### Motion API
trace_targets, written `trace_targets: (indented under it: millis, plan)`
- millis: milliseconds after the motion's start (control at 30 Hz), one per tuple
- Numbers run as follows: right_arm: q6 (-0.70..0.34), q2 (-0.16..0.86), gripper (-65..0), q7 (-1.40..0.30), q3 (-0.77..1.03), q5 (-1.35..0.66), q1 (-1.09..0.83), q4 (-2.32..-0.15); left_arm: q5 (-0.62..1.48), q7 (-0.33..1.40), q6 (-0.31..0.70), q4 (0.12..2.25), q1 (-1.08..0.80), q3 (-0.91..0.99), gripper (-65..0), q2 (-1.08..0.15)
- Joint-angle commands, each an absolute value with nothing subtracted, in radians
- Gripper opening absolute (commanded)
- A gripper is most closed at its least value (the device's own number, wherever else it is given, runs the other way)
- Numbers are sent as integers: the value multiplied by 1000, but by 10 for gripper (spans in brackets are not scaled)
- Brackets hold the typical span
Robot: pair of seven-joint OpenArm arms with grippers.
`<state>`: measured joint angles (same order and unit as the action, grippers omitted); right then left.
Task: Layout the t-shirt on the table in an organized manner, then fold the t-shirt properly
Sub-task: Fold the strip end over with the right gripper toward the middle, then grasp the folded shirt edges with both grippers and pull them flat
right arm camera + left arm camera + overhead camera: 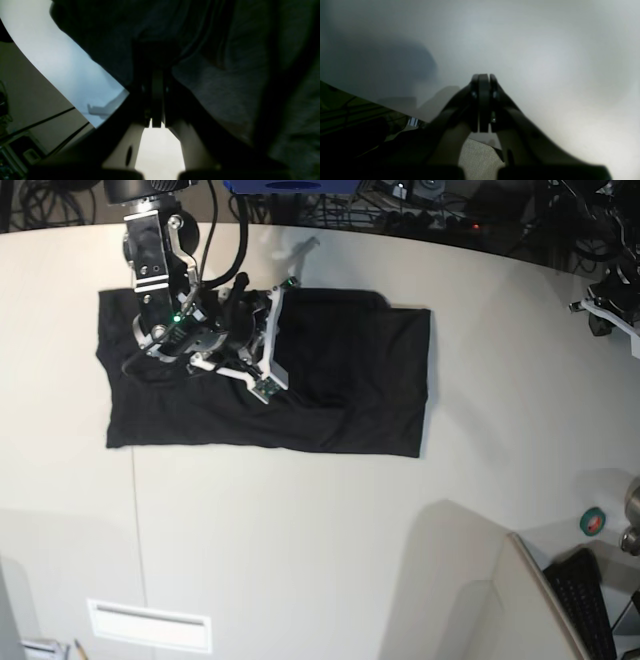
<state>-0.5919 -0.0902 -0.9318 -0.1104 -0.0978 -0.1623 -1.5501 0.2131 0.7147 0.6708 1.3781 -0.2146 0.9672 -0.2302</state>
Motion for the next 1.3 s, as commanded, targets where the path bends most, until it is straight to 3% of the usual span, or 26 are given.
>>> trace_targets:
  millis: [0,467,600,667,900,933,1000,1033,1200,1267]
  plan:
    - [-591,-90,-650,-940,-107,-104,-160,-1584,225,697,673,1391,-213,972,-650,-249]
    - [-579,-90,-650,-1046,-105,-105,-183,-1610,225,697,673,1391,-209,970,-650,-251]
    - [-579,-88,-485,-1046,-105,-105,-194,-1632,225,697,673,1391,-213,970,-650,-251]
    - [-579,-88,-453,-1046,-105,-104,-222,-1692,225,697,673,1391,-216,970,-650,-251]
    - [-581,-87,-468,-1009,33,-108,-254,-1830,225,697,677,1428,-225,888,-650,-219]
    - [-582,-87,-497,-980,45,-108,-254,-1828,225,697,677,1448,-240,855,-650,-208]
    - [-582,-87,-630,-921,53,-108,-255,-1822,225,697,674,1517,-266,766,-650,-170]
    - [-582,-87,-650,-909,48,-108,-255,-1822,225,697,673,1554,-274,728,-650,-151]
    - [-582,-91,-650,-906,-12,-107,-239,-1771,225,700,667,1689,-271,578,-650,-71]
    - [-582,-88,-650,-905,-59,-104,-226,-1755,223,700,618,1690,-269,489,-650,-65]
